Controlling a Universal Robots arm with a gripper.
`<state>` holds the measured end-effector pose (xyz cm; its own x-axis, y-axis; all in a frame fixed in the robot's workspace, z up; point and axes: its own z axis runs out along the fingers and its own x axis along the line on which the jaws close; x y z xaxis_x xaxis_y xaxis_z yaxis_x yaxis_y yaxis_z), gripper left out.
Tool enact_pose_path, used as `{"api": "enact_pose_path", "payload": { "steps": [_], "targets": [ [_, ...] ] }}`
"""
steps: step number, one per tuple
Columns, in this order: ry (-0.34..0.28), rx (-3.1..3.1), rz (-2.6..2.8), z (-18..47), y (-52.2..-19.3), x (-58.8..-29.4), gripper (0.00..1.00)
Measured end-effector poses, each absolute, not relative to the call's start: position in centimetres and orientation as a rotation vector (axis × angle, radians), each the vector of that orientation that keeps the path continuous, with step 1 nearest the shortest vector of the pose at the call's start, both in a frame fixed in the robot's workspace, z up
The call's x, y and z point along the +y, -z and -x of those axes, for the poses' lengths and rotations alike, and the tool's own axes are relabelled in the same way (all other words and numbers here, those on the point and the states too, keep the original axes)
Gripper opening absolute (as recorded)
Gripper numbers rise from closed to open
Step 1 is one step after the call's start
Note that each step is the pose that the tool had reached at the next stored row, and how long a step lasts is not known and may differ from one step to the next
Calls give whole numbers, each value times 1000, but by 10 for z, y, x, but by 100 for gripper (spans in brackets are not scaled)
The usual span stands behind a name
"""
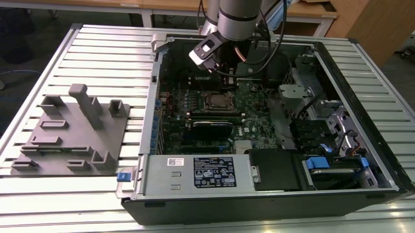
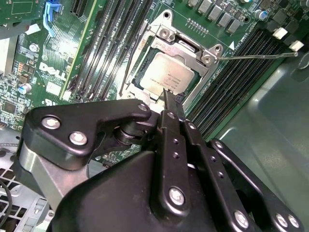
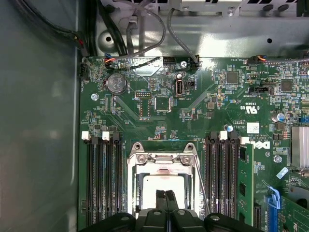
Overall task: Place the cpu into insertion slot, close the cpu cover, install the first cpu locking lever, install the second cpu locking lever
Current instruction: 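Close the cpu cover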
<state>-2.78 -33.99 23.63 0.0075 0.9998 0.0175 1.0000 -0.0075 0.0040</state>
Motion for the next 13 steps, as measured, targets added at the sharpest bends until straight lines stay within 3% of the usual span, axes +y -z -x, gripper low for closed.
{"api": "enact_pose_path", "payload": {
  "steps": [13],
  "targets": [
    [28,-2230,2203,28,-235,-340,10]
  ]
}}
